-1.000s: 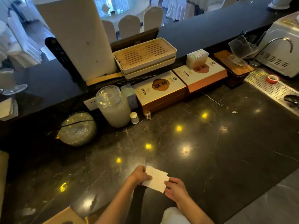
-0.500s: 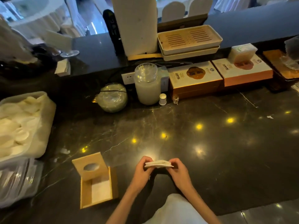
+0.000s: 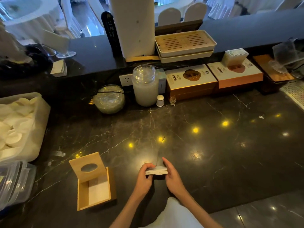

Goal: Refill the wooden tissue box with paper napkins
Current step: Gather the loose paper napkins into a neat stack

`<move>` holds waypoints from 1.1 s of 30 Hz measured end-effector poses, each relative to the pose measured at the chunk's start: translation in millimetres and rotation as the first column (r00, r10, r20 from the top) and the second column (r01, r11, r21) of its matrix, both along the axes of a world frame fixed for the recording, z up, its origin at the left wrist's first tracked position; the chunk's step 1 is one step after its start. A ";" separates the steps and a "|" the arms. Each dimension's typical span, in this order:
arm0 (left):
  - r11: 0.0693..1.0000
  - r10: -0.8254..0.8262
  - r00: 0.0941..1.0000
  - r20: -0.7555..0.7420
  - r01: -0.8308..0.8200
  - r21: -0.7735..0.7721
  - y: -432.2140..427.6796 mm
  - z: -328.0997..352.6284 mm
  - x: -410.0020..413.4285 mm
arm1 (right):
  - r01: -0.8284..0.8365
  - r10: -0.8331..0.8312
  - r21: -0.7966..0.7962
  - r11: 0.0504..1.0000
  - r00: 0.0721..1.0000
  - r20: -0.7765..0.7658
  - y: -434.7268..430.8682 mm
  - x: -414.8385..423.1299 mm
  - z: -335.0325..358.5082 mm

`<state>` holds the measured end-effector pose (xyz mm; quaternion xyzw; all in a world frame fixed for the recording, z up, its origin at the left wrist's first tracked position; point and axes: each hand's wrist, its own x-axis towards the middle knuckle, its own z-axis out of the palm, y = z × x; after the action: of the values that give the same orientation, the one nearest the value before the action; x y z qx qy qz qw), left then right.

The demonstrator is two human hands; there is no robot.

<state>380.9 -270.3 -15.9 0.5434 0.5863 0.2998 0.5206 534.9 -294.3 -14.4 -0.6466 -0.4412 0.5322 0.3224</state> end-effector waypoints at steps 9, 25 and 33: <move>0.997 0.042 0.999 -0.008 -0.041 0.060 8.1 8.6 -1.0 | 0.031 -0.036 0.091 0.995 0.998 0.053 4.8 -4.2 14.6; 1.000 0.006 0.996 -0.085 -0.005 0.016 -11.6 -3.1 -22.0 | -0.111 0.088 0.069 0.991 0.960 0.267 -6.0 7.1 9.8; 0.995 0.032 0.995 0.093 -0.022 -0.101 -22.6 30.3 -41.6 | 0.044 -0.045 -0.011 0.999 0.973 -0.226 -6.7 -27.8 44.5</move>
<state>339.4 -292.9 14.4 0.4940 0.5825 0.3026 0.5701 507.1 -301.0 30.1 -0.5927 -0.3855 0.5962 0.3804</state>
